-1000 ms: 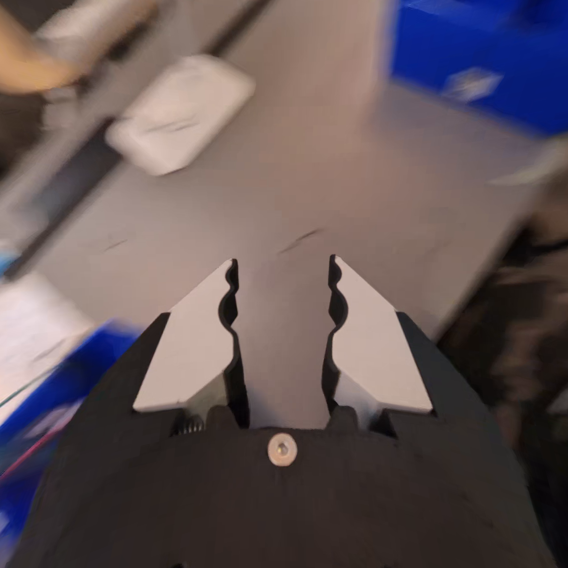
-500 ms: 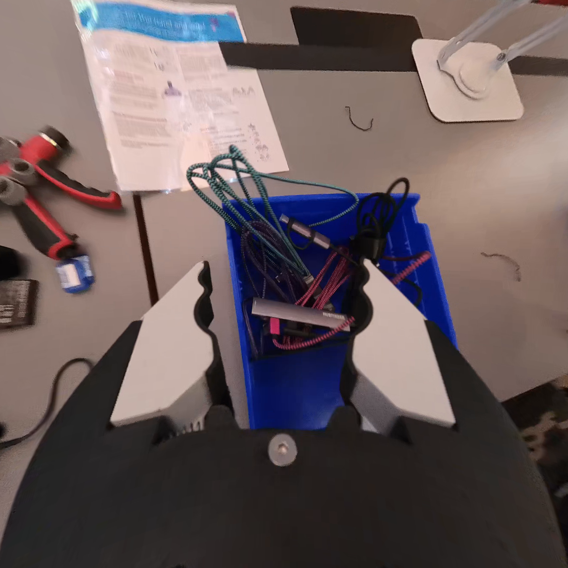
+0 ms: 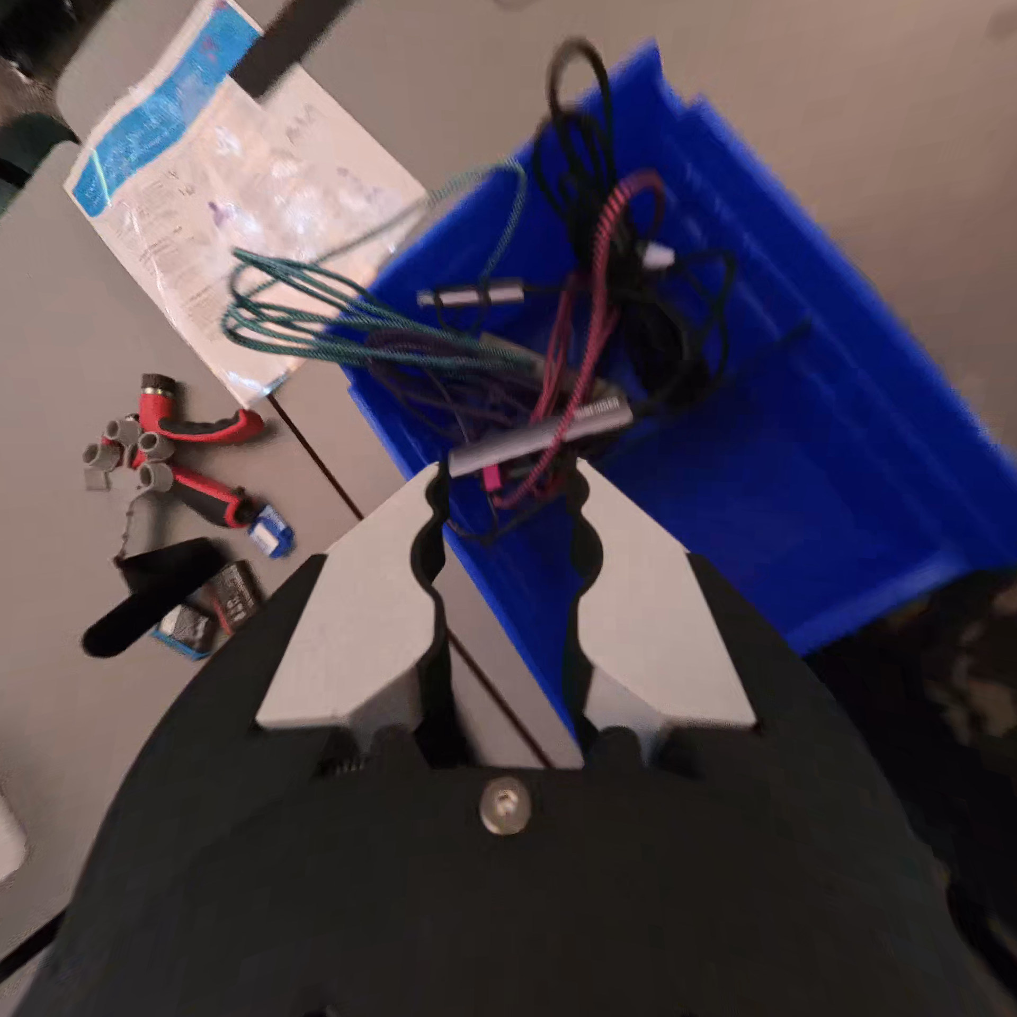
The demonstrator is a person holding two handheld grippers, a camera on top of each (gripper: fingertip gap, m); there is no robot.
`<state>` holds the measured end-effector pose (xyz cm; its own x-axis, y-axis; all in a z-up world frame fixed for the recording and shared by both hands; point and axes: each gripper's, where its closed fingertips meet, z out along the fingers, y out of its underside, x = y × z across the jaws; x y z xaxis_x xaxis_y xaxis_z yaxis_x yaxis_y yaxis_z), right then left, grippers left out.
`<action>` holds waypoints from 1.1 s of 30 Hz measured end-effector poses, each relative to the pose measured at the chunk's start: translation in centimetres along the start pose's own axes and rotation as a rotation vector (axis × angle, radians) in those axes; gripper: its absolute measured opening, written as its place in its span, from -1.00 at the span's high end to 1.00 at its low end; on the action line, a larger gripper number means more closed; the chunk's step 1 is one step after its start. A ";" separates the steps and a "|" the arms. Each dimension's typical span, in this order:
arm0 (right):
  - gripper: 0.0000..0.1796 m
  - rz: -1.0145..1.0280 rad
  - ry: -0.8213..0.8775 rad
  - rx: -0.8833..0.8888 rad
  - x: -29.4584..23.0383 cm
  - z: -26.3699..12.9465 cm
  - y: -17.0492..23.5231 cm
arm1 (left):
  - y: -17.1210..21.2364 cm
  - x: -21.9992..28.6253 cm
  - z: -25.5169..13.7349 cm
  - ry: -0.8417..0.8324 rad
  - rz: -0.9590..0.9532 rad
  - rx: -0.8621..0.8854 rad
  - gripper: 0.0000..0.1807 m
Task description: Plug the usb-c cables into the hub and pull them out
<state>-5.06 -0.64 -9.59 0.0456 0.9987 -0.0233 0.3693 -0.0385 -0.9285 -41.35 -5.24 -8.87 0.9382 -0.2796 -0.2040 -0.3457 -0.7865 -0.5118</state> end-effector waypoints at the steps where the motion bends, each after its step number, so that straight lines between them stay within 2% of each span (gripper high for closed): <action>1: 0.26 0.006 -0.009 0.000 -0.1 0.3 0.2 | 0.9 1.2 0.1 0.021 0.048 -0.052 0.56; 3: 0.26 0.006 -0.027 -0.004 -0.6 0.7 0.4 | 2.1 2.9 0.4 0.038 0.117 -0.103 0.57; 4: 0.26 0.003 -0.036 -0.006 -0.9 0.9 0.6 | 2.6 3.1 0.8 0.013 0.146 -0.122 0.51; 6: 0.27 -0.001 -0.053 -0.015 -1.4 1.3 1.0 | 3.3 2.2 1.9 -0.064 0.172 -0.149 0.41; 9: 0.28 0.000 -0.072 -0.026 -2.0 1.6 1.6 | 3.3 1.2 4.0 -0.096 0.149 -0.105 0.35; 12: 0.29 -0.004 -0.083 -0.024 -2.4 1.7 1.7 | 3.8 0.1 5.6 -0.141 0.151 -0.121 0.38; 18: 0.30 -0.006 -0.096 -0.017 -2.7 1.8 1.7 | 2.9 0.6 5.8 -0.166 0.278 -0.117 0.41; 24: 0.30 -0.006 -0.115 -0.017 -3.2 2.0 1.7 | 2.5 0.0 5.8 -0.172 0.356 -0.183 0.59; 27: 0.30 -0.009 -0.119 -0.022 -3.3 2.1 1.9 | 3.4 -0.2 6.7 -0.157 0.431 -0.264 0.59; 33: 0.30 0.003 -0.123 -0.024 -3.1 2.2 2.2 | 3.0 -0.6 7.9 -0.176 0.538 -0.278 0.55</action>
<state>-6.44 -3.77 -12.35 -0.0670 0.9951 -0.0730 0.3919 -0.0410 -0.9191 -43.11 -3.11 -16.87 0.6090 -0.5998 -0.5190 -0.7290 -0.6811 -0.0683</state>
